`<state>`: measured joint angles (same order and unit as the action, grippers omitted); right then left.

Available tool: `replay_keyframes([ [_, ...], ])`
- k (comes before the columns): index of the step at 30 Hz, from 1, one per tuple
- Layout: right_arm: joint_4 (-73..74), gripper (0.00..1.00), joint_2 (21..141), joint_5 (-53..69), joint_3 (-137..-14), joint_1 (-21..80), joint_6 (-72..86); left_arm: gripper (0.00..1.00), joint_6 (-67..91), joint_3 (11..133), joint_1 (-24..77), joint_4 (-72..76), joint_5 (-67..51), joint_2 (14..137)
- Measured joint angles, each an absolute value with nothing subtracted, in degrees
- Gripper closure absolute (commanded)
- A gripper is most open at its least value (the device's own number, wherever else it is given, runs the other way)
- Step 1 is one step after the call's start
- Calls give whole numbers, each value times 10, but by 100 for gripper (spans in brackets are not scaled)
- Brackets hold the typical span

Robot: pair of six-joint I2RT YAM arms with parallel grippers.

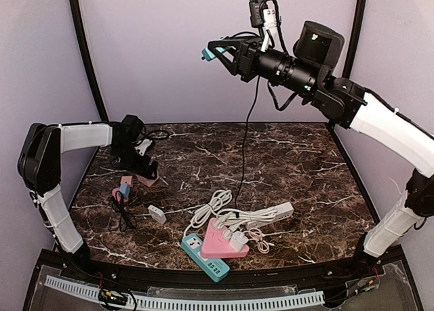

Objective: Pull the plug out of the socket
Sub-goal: Place the socket at the center of the board, then place the plug at the center of the board.

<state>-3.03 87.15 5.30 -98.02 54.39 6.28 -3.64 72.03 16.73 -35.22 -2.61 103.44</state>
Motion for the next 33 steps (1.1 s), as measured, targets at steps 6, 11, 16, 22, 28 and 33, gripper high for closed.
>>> replay_keyframes([
  [6, -38, 100, 917, 54, -987, 544, 67, 1, -32, 691, 167, -310, -23, 943],
  [11, -40, 100, 974, 80, -987, 544, 98, 1, -27, 641, 167, -245, 12, 811],
  [16, -39, 100, 1042, 105, -983, 552, 128, 1, -23, 603, 167, -192, 48, 728],
  [22, -29, 100, 1131, 125, -982, 582, 152, 1, -17, 595, 167, -171, 56, 720],
  [28, -14, 93, 1213, 144, -995, 601, 171, 1, -10, 595, 167, -165, 50, 725],
  [33, 11, 87, 1285, 161, -1033, 606, 184, 1, -8, 595, 167, -164, 47, 726],
])
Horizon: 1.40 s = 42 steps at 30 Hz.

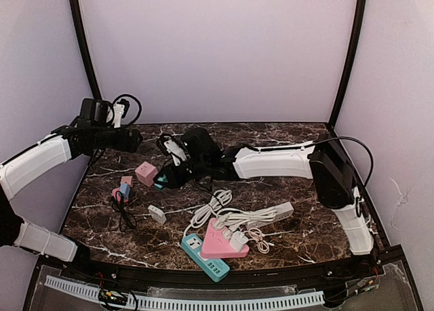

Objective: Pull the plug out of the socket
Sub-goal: Place the plug at the center of the board.

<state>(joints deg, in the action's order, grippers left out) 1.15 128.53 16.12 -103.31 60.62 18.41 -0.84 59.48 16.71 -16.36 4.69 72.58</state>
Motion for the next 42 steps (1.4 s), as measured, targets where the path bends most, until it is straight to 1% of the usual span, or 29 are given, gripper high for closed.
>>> replay_keyframes([
  [3, 31, 82, 1323, 170, -1059, 607, 190, 1, -8, 595, 167, -164, 45, 726],
  [6, 49, 75, 1348, 171, -1077, 608, 194, 1, -8, 595, 167, -164, 41, 728],
  [9, 74, 71, 1368, 170, -1101, 608, 197, 1, -8, 595, 167, -164, 39, 731],
  [13, 84, 54, 1380, 170, -1117, 608, 202, 1, -8, 595, 167, -164, 37, 734],
  [16, 91, 44, 1382, 166, -1119, 608, 206, 1, -8, 595, 167, -164, 36, 735],
  [19, 95, 30, 1384, 163, -1119, 608, 208, 1, -8, 595, 167, -164, 36, 735],
  [25, 98, 17, 1384, 161, -1119, 608, 201, 1, -8, 595, 167, -164, 36, 735],
  [28, 100, 13, 1381, 161, -1117, 608, 191, 1, -8, 595, 167, -164, 36, 735],
  [32, 106, 10, 1350, 157, -1094, 608, 182, 1, -8, 595, 167, -164, 34, 735],
  [37, 106, 8, 1237, 148, -1015, 608, 170, 1, -8, 595, 167, -164, 22, 735],
  [42, 88, 7, 1087, 126, -923, 608, 159, 1, -2, 595, 167, -163, 3, 735],
])
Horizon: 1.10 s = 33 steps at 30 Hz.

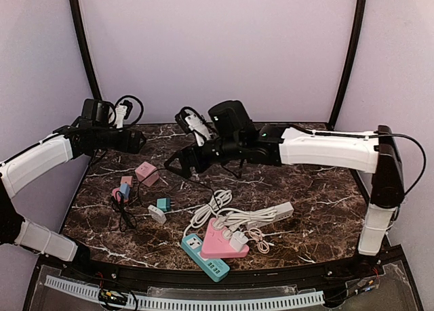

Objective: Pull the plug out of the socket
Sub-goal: Place the plug at the center of the board, then move the socket to the center of the board.

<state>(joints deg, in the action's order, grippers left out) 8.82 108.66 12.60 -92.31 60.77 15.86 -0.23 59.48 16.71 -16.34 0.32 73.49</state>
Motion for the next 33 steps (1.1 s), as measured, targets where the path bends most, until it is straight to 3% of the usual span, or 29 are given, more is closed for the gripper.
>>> replay_keyframes([
  [10, 146, 13, 879, 83, -698, 614, 157, 2, 13, 595, 167, -163, -27, 740],
  [17, 207, 20, 767, 41, -602, 697, 234, 2, 22, 595, 171, -161, -40, 745],
  [28, 214, 30, 775, -29, -551, 813, 416, 3, 32, 595, 174, -154, -63, 764],
  [33, 236, 28, 780, -48, -527, 824, 482, 3, 37, 595, 176, -152, -67, 764],
])
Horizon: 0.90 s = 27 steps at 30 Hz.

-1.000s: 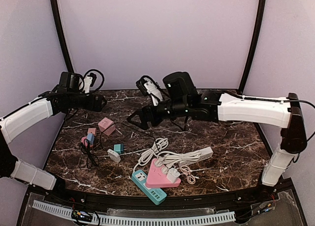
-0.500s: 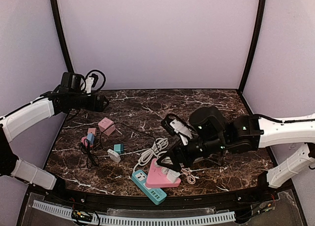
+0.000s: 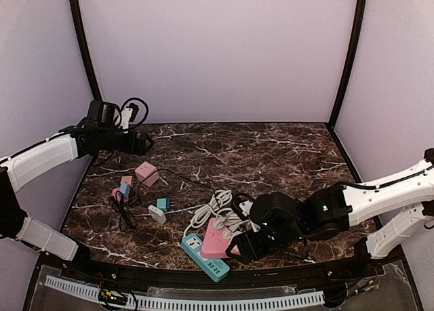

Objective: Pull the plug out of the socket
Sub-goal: Move the socket to the center of the board.

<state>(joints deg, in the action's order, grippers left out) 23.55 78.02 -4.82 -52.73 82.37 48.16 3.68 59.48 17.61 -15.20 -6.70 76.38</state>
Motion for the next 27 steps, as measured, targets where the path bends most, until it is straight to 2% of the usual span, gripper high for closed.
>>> replay_keyframes([
  [7, 252, 27, 778, -77, -474, 825, 540, 3, 37, 595, 194, -150, -63, 764],
  [13, 255, 37, 778, -111, -465, 825, 549, 4, 42, 595, 262, -154, -41, 763],
  [16, 241, 38, 780, -121, -465, 825, 540, 5, 68, 590, 284, -157, -53, 755],
  [27, 184, 43, 820, -127, -464, 802, 499, 6, 206, 494, 315, -162, -84, 628],
])
